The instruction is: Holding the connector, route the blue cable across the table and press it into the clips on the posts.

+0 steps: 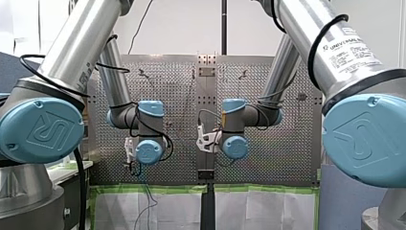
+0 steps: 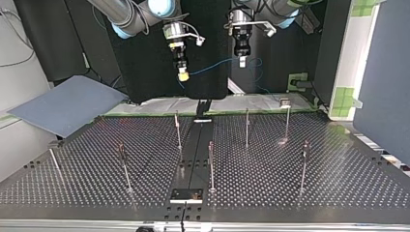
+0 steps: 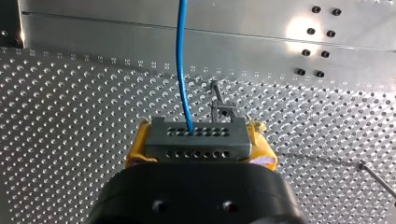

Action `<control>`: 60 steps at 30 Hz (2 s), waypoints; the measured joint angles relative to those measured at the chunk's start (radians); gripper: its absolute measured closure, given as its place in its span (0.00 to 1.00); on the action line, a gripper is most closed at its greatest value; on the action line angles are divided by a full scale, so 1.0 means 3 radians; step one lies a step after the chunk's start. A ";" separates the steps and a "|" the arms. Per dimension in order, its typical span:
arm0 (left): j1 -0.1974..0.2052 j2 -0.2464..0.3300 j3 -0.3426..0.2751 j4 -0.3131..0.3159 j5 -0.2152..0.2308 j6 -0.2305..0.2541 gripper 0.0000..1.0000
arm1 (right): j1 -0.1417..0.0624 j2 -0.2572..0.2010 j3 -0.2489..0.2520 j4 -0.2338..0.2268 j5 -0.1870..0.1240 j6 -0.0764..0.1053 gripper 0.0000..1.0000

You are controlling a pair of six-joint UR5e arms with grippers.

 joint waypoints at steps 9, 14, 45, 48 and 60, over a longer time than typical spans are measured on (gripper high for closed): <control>-0.0004 0.0008 0.0001 0.0004 -0.0004 0.0000 1.00 | -0.0001 0.0001 -0.0001 0.0001 0.0000 -0.0001 1.00; -0.0005 0.0009 0.0000 0.0005 -0.0005 0.0000 1.00 | 0.0067 0.0097 -0.0017 0.0097 0.0000 -0.0021 1.00; 0.0091 0.0188 -0.0122 -0.0374 0.0051 0.0132 1.00 | 0.0092 0.0286 -0.0020 0.0184 0.0000 -0.0026 1.00; 0.0092 0.0188 -0.0122 -0.0403 0.0051 0.0133 1.00 | 0.0092 0.0286 -0.0020 0.0184 0.0000 -0.0026 1.00; 0.0108 0.0194 -0.0103 -0.0382 0.0114 0.0137 1.00 | 0.0105 0.0265 -0.0044 0.0206 0.0022 -0.0048 1.00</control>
